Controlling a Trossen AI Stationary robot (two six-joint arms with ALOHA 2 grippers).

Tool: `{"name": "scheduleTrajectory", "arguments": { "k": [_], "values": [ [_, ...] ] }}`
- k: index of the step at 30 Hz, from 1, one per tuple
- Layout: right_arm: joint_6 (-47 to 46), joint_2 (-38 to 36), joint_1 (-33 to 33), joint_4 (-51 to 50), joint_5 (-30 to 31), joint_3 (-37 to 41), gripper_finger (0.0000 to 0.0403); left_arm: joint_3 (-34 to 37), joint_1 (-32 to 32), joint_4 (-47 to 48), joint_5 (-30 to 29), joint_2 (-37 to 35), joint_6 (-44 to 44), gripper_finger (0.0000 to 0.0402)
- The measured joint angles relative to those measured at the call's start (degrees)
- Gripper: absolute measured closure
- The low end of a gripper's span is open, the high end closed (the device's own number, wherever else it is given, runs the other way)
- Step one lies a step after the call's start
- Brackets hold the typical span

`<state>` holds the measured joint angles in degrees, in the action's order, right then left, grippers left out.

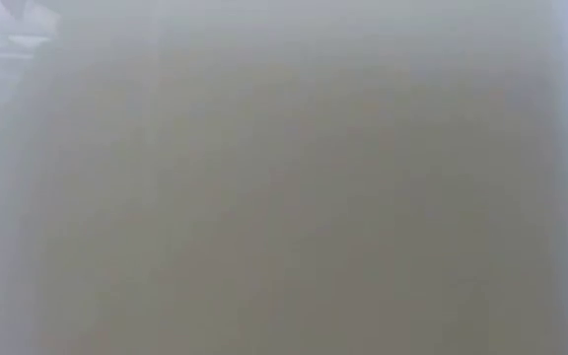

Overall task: Pick & Place Toothbrushes
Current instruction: Adjust the bottom transparent bin

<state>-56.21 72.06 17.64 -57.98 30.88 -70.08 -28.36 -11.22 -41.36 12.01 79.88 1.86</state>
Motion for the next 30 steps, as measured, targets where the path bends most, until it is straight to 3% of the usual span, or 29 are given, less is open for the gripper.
{"name": "scheduleTrajectory", "arguments": {
  "k": [10,16,22,30],
  "values": [
    [-18.7,5.2,10.8,-16.6,-11.2,0.1,0.0403,0.0,0.0,0.0,0.0,0.0,0.4,0.0401],
    [-33.8,11.0,11.5,-32.6,-14.1,0.1,0.0403,0.0,-0.5,0.0,0.0,0.0,0.6,0.0401],
    [-28.3,16.4,11.5,-26.8,-20.0,0.7,0.0403,0.0,-1.3,-0.4,0.0,0.0,1.2,0.0401],
    [-26.1,22.1,11.5,-26.5,-25.3,0.8,0.0403,0.1,-3.1,-0.6,0.0,0.0,2.3,0.0401]
  ]
}}
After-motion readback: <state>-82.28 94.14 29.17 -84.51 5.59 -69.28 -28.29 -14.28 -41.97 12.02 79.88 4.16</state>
